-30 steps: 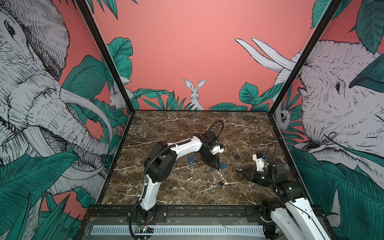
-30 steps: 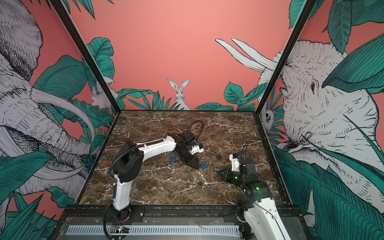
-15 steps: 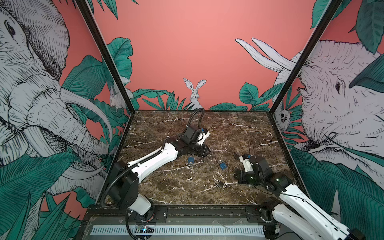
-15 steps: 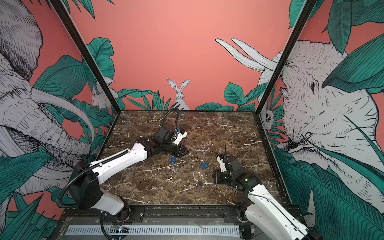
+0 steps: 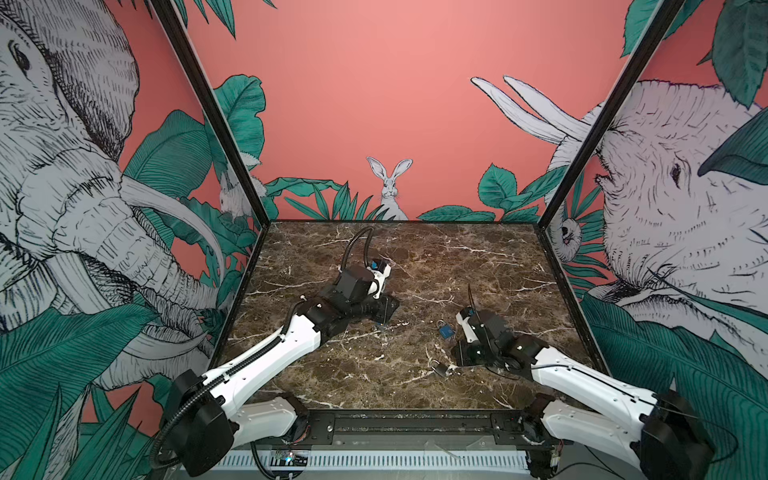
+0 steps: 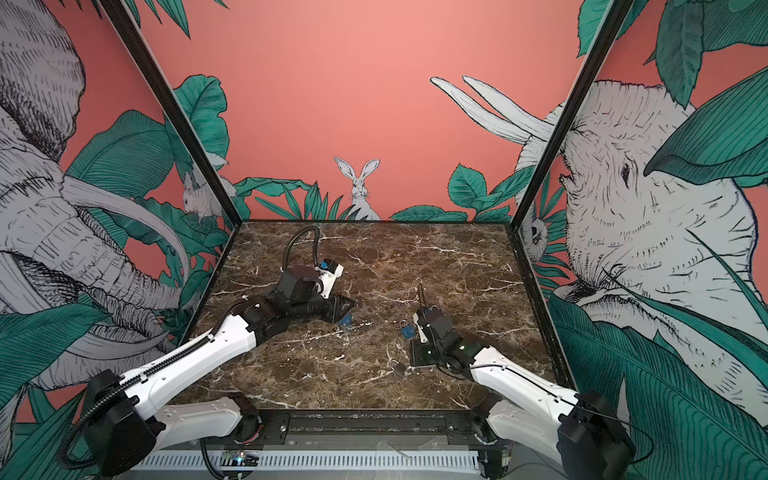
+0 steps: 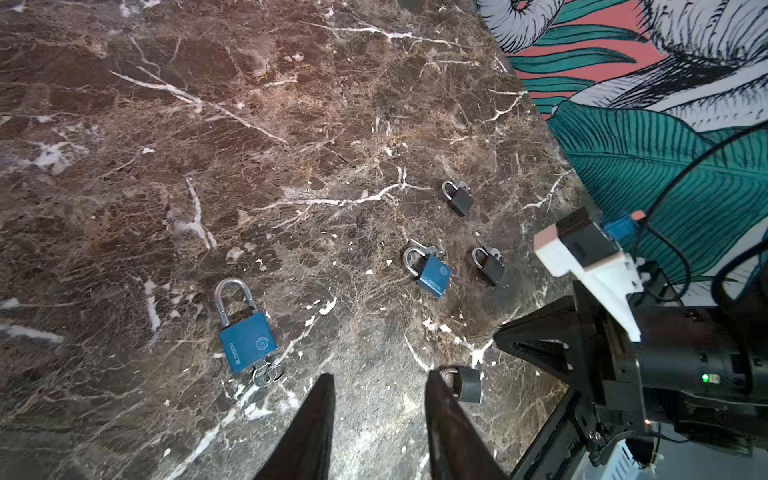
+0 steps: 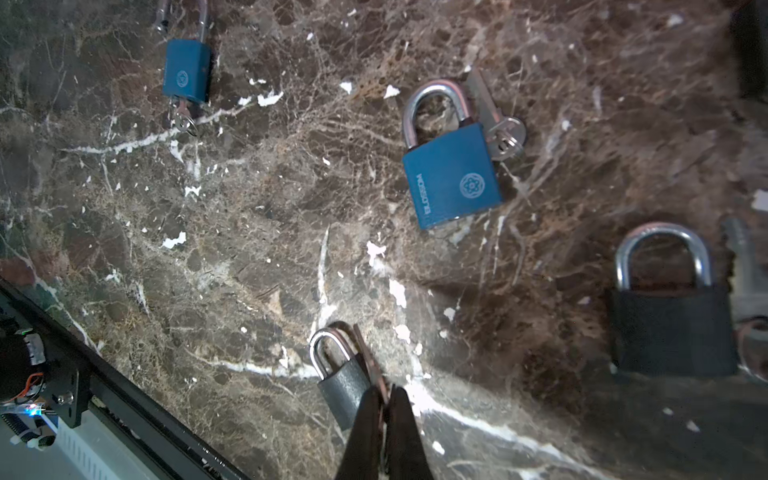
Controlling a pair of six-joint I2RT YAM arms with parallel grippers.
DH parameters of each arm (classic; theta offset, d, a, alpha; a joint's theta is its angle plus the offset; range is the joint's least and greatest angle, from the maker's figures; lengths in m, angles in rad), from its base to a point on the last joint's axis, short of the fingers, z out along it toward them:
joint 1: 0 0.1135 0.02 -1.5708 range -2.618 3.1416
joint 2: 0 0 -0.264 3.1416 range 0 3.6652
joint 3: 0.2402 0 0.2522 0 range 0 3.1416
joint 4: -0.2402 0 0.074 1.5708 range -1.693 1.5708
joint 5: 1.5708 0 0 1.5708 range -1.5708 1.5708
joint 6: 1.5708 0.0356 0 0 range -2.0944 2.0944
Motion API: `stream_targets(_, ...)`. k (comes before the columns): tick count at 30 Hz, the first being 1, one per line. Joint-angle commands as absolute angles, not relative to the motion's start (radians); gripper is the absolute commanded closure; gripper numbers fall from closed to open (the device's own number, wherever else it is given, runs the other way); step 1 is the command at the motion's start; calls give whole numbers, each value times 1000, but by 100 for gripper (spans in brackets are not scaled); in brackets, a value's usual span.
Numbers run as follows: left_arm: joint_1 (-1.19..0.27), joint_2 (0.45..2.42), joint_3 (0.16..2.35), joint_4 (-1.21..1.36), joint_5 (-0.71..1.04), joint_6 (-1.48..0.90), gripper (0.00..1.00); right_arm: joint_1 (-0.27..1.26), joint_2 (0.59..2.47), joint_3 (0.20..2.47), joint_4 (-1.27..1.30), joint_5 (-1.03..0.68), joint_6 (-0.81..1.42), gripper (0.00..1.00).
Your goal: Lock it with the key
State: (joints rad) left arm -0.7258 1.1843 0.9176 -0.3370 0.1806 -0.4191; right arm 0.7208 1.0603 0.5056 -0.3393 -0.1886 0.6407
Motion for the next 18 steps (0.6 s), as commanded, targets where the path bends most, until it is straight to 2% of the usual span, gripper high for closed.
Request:
stream_targets(1, -720, 1160, 896, -328, 158, -430, 61, 742, 1106, 511, -261, -155, 660, 100)
stream_targets(18, -716, 1182, 896, -328, 167, -412, 61, 820, 1172, 483, -235, -95, 739, 100)
